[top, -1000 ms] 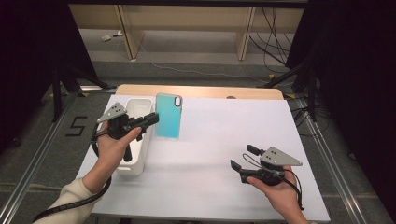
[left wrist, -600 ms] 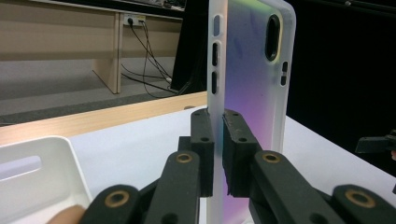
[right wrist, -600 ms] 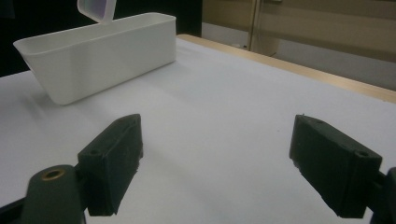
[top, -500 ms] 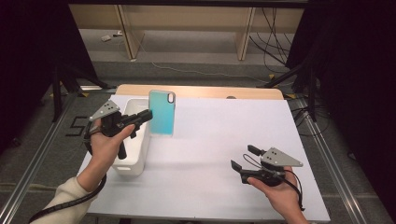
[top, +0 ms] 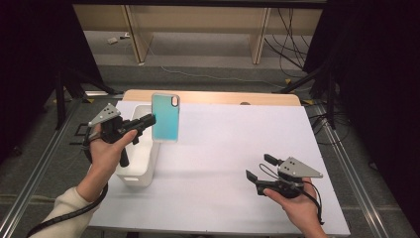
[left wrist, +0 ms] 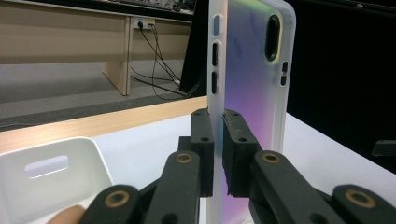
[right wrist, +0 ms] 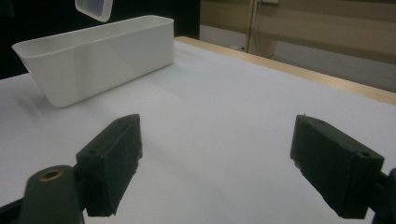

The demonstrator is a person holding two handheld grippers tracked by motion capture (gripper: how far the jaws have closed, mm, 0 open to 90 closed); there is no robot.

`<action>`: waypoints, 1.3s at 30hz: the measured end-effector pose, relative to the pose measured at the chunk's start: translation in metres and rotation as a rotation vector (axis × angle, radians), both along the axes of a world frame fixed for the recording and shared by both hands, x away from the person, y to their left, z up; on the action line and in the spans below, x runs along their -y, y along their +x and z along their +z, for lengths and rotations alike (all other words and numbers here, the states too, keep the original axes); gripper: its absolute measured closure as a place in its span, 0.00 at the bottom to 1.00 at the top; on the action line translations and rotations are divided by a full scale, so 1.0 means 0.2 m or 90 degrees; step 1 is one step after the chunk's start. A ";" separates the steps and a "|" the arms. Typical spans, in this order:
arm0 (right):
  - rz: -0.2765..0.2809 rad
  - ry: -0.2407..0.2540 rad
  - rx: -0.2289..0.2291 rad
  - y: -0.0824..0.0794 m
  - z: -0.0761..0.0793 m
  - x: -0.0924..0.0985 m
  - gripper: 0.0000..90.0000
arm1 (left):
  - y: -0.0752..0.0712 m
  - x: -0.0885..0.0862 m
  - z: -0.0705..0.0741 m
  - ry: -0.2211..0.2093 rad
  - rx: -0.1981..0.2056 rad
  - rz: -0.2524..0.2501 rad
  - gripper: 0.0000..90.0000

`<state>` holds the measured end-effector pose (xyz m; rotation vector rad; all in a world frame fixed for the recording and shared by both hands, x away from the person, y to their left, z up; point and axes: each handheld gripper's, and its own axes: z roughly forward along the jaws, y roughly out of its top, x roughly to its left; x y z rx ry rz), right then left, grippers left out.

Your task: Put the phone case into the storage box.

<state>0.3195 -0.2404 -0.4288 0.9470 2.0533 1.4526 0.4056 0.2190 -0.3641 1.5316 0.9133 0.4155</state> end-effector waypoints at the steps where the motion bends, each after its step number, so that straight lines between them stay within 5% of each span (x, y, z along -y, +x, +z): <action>1: 0.000 0.000 0.000 0.00 0.00 0.00 0.20 | 0.00 -0.01 0.00 0.004 0.001 0.003 0.93; 14: -0.005 0.006 -0.001 -0.01 0.00 0.00 0.19 | 0.02 -0.06 0.01 -0.004 0.000 0.019 0.93; 18: -0.008 -0.002 0.020 0.00 -0.01 0.01 0.19 | 0.02 -0.08 0.02 -0.004 0.002 0.021 0.93; 39: -0.009 0.006 0.007 -0.01 -0.01 0.01 0.19 | 0.05 -0.14 0.03 -0.003 0.005 0.034 0.93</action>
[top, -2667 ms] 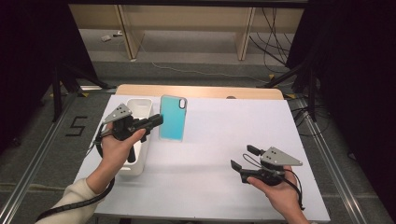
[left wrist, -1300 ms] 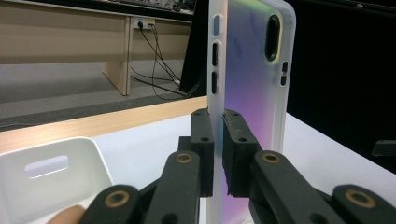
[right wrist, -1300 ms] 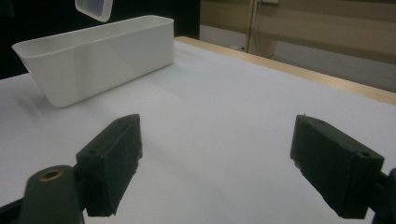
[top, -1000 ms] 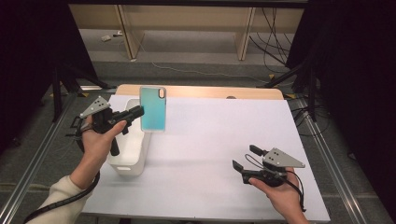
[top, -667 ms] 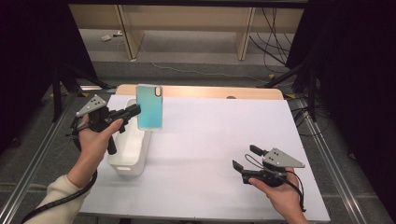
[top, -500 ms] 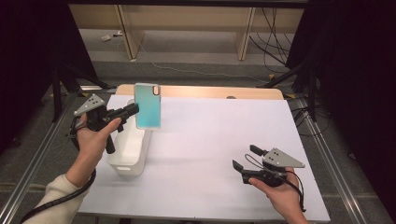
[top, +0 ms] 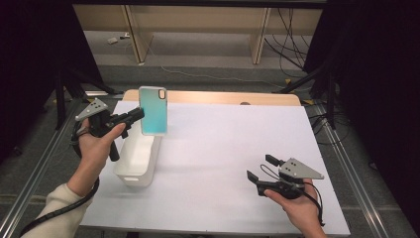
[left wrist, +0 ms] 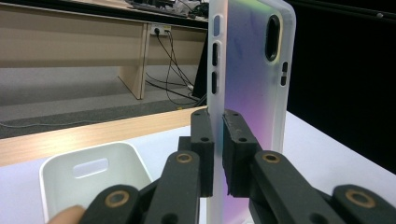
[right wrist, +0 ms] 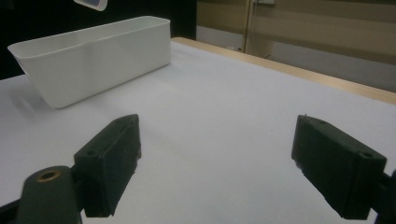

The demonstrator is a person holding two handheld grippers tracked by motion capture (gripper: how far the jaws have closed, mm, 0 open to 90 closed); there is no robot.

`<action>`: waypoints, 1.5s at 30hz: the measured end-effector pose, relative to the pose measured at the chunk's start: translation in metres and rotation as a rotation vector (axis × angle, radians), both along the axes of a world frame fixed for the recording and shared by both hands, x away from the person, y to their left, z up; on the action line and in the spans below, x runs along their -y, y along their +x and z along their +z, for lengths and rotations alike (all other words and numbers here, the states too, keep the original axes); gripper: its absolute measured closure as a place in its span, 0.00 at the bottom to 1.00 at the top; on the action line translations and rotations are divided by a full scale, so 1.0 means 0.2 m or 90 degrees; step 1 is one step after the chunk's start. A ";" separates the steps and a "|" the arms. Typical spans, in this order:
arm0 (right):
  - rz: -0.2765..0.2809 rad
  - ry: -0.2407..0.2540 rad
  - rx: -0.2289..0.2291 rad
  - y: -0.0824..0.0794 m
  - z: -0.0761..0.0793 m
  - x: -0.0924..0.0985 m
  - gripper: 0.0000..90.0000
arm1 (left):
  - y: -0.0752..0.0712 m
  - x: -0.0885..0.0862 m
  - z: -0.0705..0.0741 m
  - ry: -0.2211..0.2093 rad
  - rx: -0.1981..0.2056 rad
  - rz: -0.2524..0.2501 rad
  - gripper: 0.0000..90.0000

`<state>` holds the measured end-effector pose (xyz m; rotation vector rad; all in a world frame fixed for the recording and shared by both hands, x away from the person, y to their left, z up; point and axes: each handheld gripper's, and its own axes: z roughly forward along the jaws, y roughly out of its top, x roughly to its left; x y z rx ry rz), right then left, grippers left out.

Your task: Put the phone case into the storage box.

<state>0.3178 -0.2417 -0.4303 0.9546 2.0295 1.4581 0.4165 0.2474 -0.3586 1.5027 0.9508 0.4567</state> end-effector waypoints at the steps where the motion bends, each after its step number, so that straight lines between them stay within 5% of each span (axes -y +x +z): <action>1: -0.001 0.004 -0.005 0.00 0.00 0.00 0.19 | 0.00 0.00 0.00 0.000 0.000 0.001 0.93; 45: -0.002 0.014 0.000 0.00 -0.01 -0.01 0.19 | 0.12 -0.10 -0.02 0.015 -0.009 0.013 0.93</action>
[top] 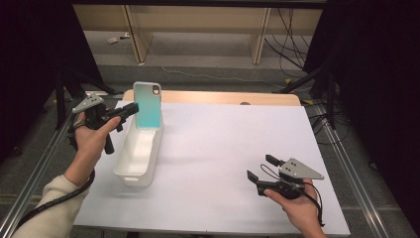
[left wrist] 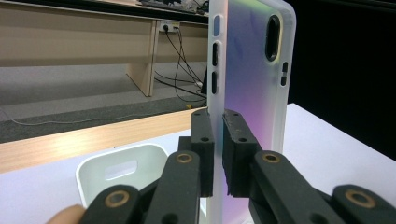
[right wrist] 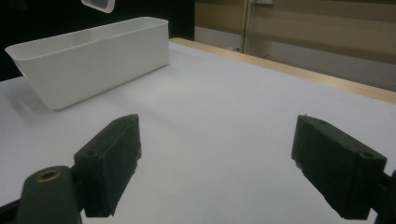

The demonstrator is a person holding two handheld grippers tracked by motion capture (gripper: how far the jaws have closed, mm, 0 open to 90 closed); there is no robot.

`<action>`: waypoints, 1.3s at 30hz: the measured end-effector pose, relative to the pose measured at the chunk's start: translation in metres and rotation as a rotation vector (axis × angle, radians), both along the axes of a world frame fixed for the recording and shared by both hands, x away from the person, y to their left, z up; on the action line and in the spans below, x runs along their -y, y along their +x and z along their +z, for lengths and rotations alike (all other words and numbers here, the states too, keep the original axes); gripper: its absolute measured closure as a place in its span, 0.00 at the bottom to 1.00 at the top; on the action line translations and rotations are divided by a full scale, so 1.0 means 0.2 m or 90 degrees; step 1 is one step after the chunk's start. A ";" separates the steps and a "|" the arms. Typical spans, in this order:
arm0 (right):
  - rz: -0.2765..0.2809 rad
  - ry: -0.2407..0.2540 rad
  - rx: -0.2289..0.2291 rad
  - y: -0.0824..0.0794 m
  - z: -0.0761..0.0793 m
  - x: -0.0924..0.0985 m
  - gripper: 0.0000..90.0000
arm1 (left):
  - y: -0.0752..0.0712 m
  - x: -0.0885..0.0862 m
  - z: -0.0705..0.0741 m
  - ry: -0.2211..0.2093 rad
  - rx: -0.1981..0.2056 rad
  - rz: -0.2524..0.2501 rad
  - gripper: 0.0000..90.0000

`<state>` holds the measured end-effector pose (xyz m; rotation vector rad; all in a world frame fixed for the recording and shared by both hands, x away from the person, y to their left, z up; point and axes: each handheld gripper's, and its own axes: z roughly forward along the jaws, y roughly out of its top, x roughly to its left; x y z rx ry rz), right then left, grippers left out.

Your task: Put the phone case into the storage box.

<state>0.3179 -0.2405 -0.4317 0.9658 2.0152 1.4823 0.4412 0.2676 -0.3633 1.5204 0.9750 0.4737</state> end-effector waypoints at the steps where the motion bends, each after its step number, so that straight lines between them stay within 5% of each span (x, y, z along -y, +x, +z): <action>1: -0.001 0.000 0.000 0.00 0.00 0.00 0.19 | 0.00 0.00 0.00 0.001 -0.001 0.003 0.93; 39: 0.000 -0.002 -0.006 0.00 0.00 0.01 0.19 | 0.09 -0.05 -0.04 0.020 -0.012 0.026 0.93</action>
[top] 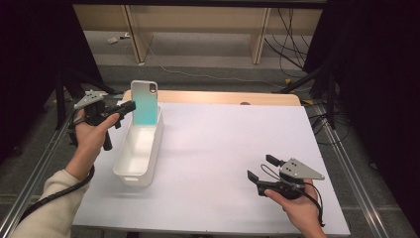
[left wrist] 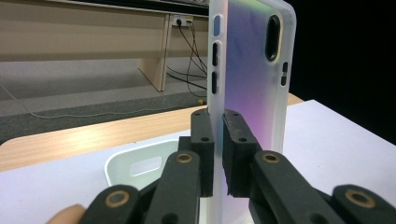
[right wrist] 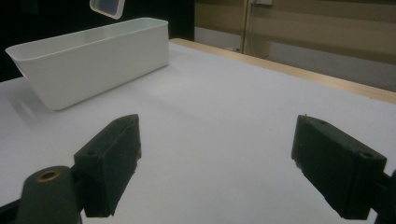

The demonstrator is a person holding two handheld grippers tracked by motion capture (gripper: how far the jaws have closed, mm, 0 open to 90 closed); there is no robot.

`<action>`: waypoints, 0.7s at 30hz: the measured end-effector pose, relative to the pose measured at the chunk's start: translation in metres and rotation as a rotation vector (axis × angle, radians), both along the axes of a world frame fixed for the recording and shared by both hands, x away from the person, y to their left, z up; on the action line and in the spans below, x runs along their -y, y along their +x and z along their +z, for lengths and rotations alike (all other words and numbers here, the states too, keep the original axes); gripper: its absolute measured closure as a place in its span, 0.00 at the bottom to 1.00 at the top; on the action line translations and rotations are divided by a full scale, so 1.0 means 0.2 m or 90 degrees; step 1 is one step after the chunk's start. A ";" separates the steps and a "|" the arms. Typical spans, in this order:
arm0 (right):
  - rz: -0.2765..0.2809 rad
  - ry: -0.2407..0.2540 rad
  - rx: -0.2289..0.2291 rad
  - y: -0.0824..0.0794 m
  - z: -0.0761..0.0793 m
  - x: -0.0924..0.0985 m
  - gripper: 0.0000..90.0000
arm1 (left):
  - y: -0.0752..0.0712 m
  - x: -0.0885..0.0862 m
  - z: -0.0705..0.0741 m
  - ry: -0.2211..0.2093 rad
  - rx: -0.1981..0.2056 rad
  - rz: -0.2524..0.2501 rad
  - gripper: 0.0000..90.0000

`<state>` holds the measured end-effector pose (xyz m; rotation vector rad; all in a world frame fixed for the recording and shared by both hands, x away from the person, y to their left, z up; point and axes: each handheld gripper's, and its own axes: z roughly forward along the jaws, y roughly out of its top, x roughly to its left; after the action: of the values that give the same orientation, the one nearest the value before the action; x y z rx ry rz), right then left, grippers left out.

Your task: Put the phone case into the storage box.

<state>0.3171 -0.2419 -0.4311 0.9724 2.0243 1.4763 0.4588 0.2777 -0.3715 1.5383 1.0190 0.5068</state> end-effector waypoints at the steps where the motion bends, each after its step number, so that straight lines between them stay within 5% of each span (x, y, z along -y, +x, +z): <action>1: -0.003 -0.009 0.000 0.00 0.00 0.00 0.19 | 0.00 0.00 0.00 0.001 -0.002 0.001 0.93; 21: -0.003 -0.005 0.000 0.00 -0.01 0.00 0.19 | 0.05 -0.02 -0.04 0.007 -0.012 0.014 0.93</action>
<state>0.3178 -0.2429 -0.4323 0.9730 2.0249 1.4653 0.4694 0.2810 -0.3788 1.5457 1.0496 0.5144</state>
